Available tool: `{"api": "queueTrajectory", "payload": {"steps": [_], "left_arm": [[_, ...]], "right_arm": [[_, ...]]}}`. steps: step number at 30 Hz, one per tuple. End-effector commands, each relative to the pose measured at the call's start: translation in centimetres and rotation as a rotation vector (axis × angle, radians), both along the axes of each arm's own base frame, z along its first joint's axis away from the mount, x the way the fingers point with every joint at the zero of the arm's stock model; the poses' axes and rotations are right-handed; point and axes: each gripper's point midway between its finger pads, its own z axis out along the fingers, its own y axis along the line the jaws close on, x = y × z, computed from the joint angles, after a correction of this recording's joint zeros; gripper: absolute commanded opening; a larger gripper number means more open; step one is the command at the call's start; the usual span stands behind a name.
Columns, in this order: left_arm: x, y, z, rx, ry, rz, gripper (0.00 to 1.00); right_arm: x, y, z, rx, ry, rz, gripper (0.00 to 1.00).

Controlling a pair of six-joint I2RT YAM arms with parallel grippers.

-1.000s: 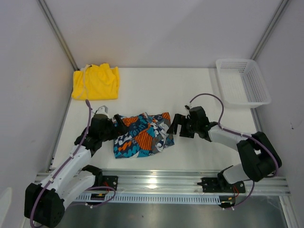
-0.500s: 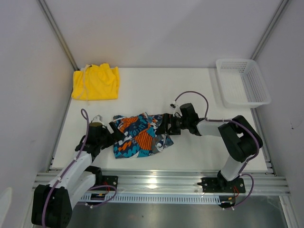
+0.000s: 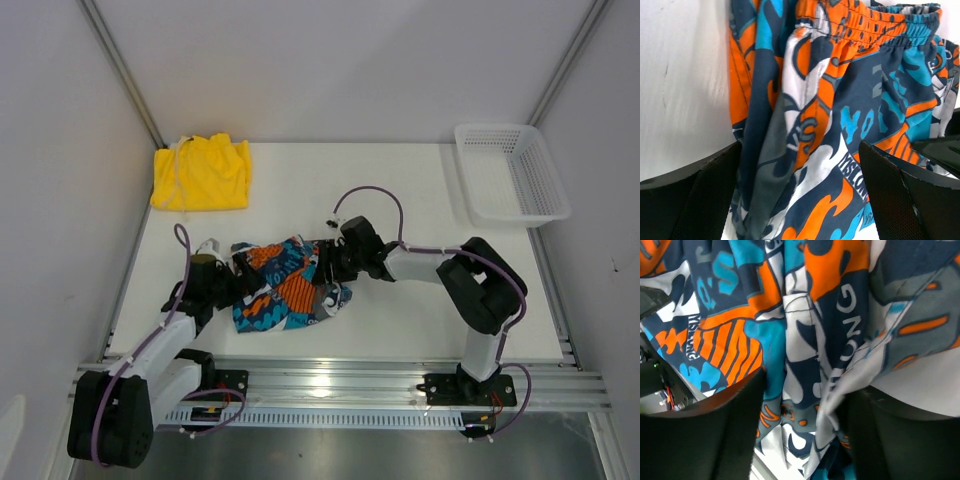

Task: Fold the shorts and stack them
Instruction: Fold the shorts, then neatly place the folded shorts to the corner

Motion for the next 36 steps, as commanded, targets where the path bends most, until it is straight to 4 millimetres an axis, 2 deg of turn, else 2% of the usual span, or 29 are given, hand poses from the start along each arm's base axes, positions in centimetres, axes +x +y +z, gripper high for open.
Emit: {"api": "queueTrajectory", "payload": {"steps": [1, 4, 5, 7, 19, 23, 28, 30, 36], "left_arm": [[0.5, -0.5, -0.1, -0.020, -0.014, -0.032, 0.99], [0.5, -0.5, 0.0, -0.022, -0.014, -0.035, 0.99], [0.6, -0.4, 0.2, -0.021, -0.024, -0.031, 0.99], [0.6, -0.3, 0.3, -0.017, -0.030, -0.024, 0.99], [1.3, -0.7, 0.4, -0.032, -0.040, -0.035, 0.99], [1.7, -1.0, 0.5, -0.047, -0.050, -0.042, 0.99], [2.0, -0.6, -0.2, -0.042, -0.014, 0.001, 0.99], [2.5, -0.8, 0.1, -0.061, -0.036, 0.004, 0.99], [3.3, -1.2, -1.7, -0.101, -0.020, 0.027, 0.96]], "right_arm": [[-1.7, -3.4, -5.7, -0.227, 0.095, -0.046, 0.57], [-1.7, -3.2, -6.1, -0.226, 0.106, -0.045, 0.30], [-1.3, -3.4, -6.2, -0.233, 0.101, -0.056, 0.13], [-1.0, -3.9, -6.1, -0.232, 0.104, -0.061, 0.00], [0.5, -7.9, -5.8, -0.166, 0.135, -0.038, 0.00], [0.4, -7.8, -6.2, -0.145, 0.145, -0.035, 0.00], [0.8, -7.6, -5.8, -0.133, 0.129, -0.038, 0.00], [0.9, -7.7, -5.6, -0.130, 0.124, -0.040, 0.00], [0.7, -7.4, -5.5, -0.106, 0.133, -0.035, 0.00]]}}
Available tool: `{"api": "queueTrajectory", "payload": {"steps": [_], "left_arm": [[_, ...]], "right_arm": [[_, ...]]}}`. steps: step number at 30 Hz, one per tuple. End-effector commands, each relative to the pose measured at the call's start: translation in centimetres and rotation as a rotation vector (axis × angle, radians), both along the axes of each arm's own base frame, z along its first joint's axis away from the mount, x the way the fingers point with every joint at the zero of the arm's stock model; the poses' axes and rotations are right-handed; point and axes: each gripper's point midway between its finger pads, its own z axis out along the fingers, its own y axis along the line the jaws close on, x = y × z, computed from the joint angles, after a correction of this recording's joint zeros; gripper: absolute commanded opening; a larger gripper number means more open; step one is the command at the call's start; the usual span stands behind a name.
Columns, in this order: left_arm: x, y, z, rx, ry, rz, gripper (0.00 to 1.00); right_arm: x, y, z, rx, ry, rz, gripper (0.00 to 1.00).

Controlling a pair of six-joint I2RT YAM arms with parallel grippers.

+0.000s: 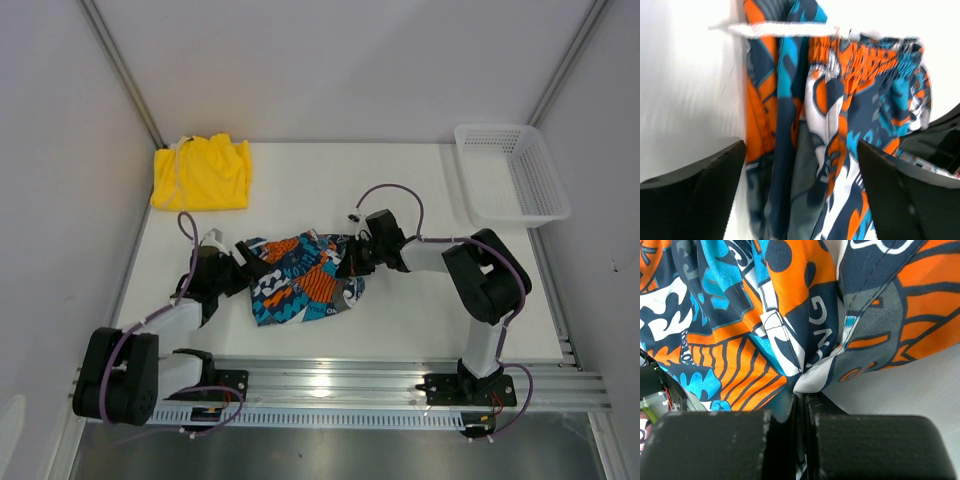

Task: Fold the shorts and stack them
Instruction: Neatly place the folded shorts to the corner

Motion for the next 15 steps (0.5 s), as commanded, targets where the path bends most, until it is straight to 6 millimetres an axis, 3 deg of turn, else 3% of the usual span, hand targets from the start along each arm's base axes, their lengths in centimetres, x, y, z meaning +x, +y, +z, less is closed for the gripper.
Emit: {"api": "queueTrajectory", "payload": {"steps": [1, 3, 4, 5, 12, 15], "left_arm": [[0.0, -0.1, -1.6, -0.034, 0.032, 0.016, 0.91], [0.0, -0.4, -2.0, -0.048, 0.049, 0.004, 0.87], [0.0, -0.5, -2.1, -0.048, 0.047, 0.002, 0.81], [-0.1, -0.5, -2.0, -0.042, 0.038, 0.002, 0.70], [-0.3, -0.6, -2.2, -0.030, 0.042, -0.001, 0.39], [-0.1, -1.0, -2.2, -0.014, 0.042, -0.016, 0.37]], "right_arm": [[-2.2, -2.9, -3.9, -0.140, 0.083, -0.008, 0.00], [-2.3, -3.0, -3.9, -0.134, 0.088, -0.009, 0.00], [-2.3, -3.0, -3.9, -0.133, 0.091, -0.009, 0.00], [-2.5, -3.0, -3.9, -0.130, 0.098, -0.009, 0.00], [-1.7, -2.5, -3.1, -0.095, 0.064, -0.016, 0.00], [-1.5, -2.0, -2.6, -0.088, 0.056, -0.019, 0.00]]}}
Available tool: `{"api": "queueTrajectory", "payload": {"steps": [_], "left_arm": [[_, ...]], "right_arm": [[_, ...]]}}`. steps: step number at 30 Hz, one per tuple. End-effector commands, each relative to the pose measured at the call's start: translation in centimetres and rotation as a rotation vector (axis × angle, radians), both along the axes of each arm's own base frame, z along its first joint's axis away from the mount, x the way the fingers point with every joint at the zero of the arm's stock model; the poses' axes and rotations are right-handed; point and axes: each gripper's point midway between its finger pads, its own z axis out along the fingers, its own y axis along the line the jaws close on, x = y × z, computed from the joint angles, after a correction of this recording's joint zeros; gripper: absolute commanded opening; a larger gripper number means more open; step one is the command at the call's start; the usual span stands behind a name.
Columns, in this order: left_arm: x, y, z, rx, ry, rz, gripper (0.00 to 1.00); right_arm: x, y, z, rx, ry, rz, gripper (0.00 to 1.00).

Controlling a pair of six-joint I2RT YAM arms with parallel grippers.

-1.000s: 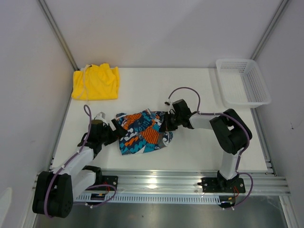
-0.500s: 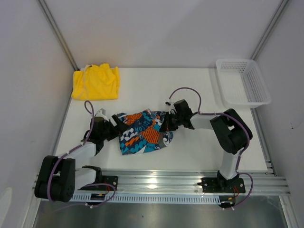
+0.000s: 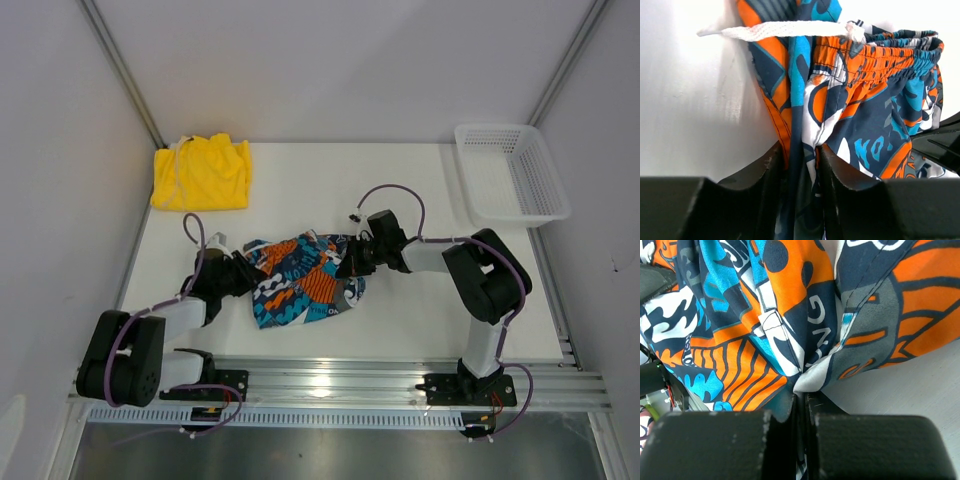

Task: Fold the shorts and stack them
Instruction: Neatly place the folded shorts to the corner

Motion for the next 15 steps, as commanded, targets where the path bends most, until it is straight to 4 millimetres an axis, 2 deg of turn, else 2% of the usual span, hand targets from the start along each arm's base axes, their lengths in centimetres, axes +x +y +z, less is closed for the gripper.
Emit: {"api": "queueTrajectory", "payload": {"steps": [1, 2, 3, 4, 6, 7, 10, 11, 12, 13, 14, 15], "left_arm": [[0.0, -0.5, -0.4, 0.025, 0.011, -0.018, 0.37], [0.1, -0.9, -0.4, 0.025, 0.012, -0.031, 0.38], [-0.1, -1.1, -1.1, 0.028, 0.040, -0.037, 0.44], [0.5, -1.4, -0.7, 0.024, 0.032, -0.041, 0.50], [0.4, -1.8, -1.3, 0.021, 0.048, -0.048, 0.59], [0.2, -1.9, -1.9, 0.020, 0.064, -0.052, 0.59], [0.2, -2.3, -2.2, -0.002, 0.060, -0.064, 0.37], [0.3, -2.3, -2.1, -0.005, 0.055, -0.060, 0.16], [0.5, -2.3, -1.8, -0.003, 0.047, -0.058, 0.08], [0.7, -2.2, -1.4, 0.004, 0.033, -0.055, 0.01], [0.4, -1.7, -1.7, 0.030, 0.056, -0.041, 0.00], [1.5, -1.6, -0.6, 0.042, 0.030, -0.035, 0.00]], "right_arm": [[-1.4, -1.8, -2.6, -0.112, 0.054, -0.027, 0.00], [-1.2, -1.7, -2.4, -0.112, 0.052, -0.031, 0.00], [-1.2, -1.4, -2.3, -0.115, 0.046, -0.032, 0.00], [-1.2, -1.1, -2.1, -0.122, 0.038, -0.030, 0.00], [-1.2, -0.9, -2.1, -0.130, 0.034, -0.031, 0.00], [-1.1, -0.7, -1.9, -0.129, 0.030, -0.031, 0.00], [-1.0, -0.8, -1.9, -0.131, 0.029, -0.035, 0.00], [-0.9, -0.8, -1.8, -0.132, 0.029, -0.037, 0.00], [-0.8, -0.6, -1.5, -0.124, 0.028, -0.043, 0.00], [-0.8, -0.6, -1.4, -0.123, 0.027, -0.045, 0.00], [-0.4, -0.4, -1.1, -0.120, 0.018, -0.054, 0.00], [-0.2, -0.2, -0.8, -0.116, 0.019, -0.064, 0.00]]}}
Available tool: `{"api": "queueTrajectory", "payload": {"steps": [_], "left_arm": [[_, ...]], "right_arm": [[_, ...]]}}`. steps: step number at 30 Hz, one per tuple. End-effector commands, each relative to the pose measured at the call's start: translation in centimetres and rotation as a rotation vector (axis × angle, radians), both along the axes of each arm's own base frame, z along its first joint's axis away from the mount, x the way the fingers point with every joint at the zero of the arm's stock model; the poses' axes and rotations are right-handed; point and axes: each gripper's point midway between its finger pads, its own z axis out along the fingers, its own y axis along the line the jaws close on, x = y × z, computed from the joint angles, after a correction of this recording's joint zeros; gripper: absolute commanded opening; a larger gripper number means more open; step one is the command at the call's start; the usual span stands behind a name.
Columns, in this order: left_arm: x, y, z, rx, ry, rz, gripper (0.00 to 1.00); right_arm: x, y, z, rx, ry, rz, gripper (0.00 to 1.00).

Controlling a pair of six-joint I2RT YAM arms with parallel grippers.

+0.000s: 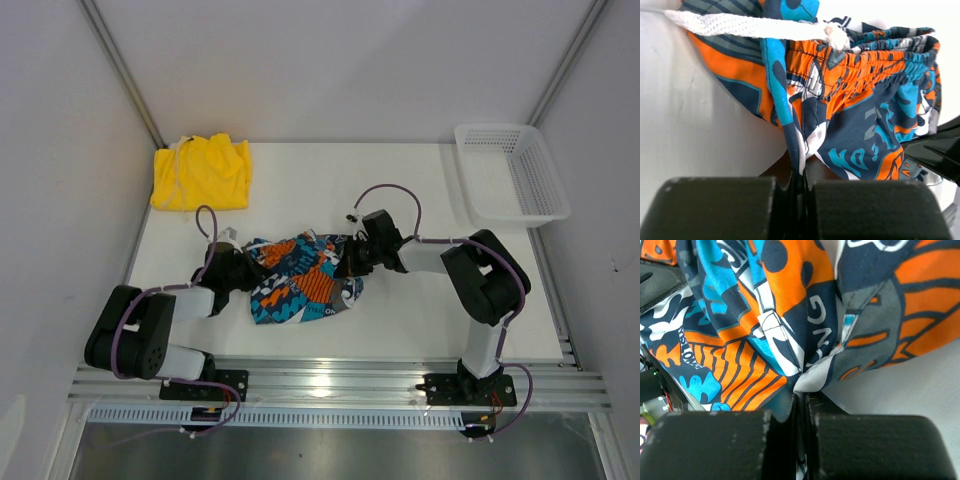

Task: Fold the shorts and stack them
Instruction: Neatly place the folded shorts to the corner

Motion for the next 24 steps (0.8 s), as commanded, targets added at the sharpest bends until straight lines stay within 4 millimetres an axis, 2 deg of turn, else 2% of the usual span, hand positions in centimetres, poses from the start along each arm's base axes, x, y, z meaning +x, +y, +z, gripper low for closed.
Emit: {"api": "queueTrajectory", "payload": {"steps": [1, 2, 4, 5, 7, 8, 9, 10, 11, 12, 13, 14, 15, 16, 17, 19, 20, 21, 22, 23, 24], "left_arm": [[0.2, 0.9, 0.4, 0.082, 0.014, 0.011, 0.00], [0.7, 1.1, 1.4, 0.100, 0.013, 0.015, 0.00], [2.9, 1.4, 4.1, 0.135, -0.038, 0.033, 0.00], [2.6, 1.9, 3.7, 0.164, 0.006, 0.040, 0.00], [5.3, 2.4, 6.2, 0.207, -0.038, 0.072, 0.00], [5.2, 2.8, 5.8, 0.230, -0.006, 0.084, 0.00], [5.7, 3.1, 5.2, 0.248, 0.016, 0.091, 0.00], [7.7, 2.9, 7.3, 0.244, -0.029, 0.093, 0.00], [7.8, 3.3, 6.7, 0.267, 0.009, 0.101, 0.00], [9.1, 3.7, 6.9, 0.291, 0.013, 0.116, 0.00], [9.6, 4.1, 6.7, 0.322, 0.023, 0.121, 0.00], [10.5, 4.6, 7.4, 0.335, 0.028, 0.133, 0.00], [11.8, 4.7, 7.7, 0.347, 0.027, 0.139, 0.00], [12.4, 5.6, 7.5, 0.368, 0.037, 0.155, 0.00], [14.5, 6.0, 9.8, 0.366, -0.006, 0.176, 0.00], [15.3, 7.8, 8.4, 0.387, 0.055, 0.196, 0.00], [16.6, 8.2, 9.5, 0.374, 0.037, 0.204, 0.00], [17.6, 8.7, 10.4, 0.370, 0.035, 0.215, 0.00], [18.3, 9.6, 10.2, 0.368, 0.045, 0.231, 0.00], [19.7, 9.7, 10.2, 0.358, 0.043, 0.228, 0.00], [21.1, 9.9, 11.2, 0.347, 0.016, 0.232, 0.00]], "right_arm": [[0.3, -0.8, -0.7, -0.083, 0.011, -0.053, 0.00], [0.9, -0.4, -0.1, -0.077, -0.002, -0.061, 0.00], [1.5, -0.4, 0.0, -0.089, 0.019, -0.098, 0.00], [2.5, 0.4, 1.1, -0.067, -0.005, -0.107, 0.00], [4.0, 1.3, 1.8, -0.053, -0.025, -0.138, 0.00], [4.7, 1.8, 2.2, -0.044, -0.039, -0.147, 0.00], [6.2, 2.9, 3.8, -0.015, -0.078, -0.154, 0.00], [7.1, 3.2, 3.6, -0.022, -0.085, -0.173, 0.00], [7.8, 3.7, 3.9, -0.014, -0.101, -0.180, 0.00], [9.1, 4.4, 4.8, 0.015, -0.140, -0.192, 0.00], [10.7, 5.4, 6.4, 0.045, -0.179, -0.203, 0.00], [11.5, 5.9, 5.8, 0.047, -0.174, -0.211, 0.00], [12.3, 6.5, 6.1, 0.061, -0.186, -0.218, 0.00], [13.9, 7.4, 8.0, 0.099, -0.225, -0.231, 0.00], [14.7, 7.9, 7.4, 0.106, -0.221, -0.249, 0.00], [16.4, 9.3, 8.6, 0.167, -0.255, -0.261, 0.00], [17.8, 10.3, 10.7, 0.215, -0.292, -0.266, 0.00], [18.6, 11.0, 9.8, 0.236, -0.278, -0.279, 0.00], [19.3, 11.7, 10.3, 0.270, -0.287, -0.279, 0.00], [20.6, 12.5, 12.4, 0.327, -0.317, -0.284, 0.00], [21.4, 13.1, 11.6, 0.375, -0.291, -0.298, 0.00]]}}
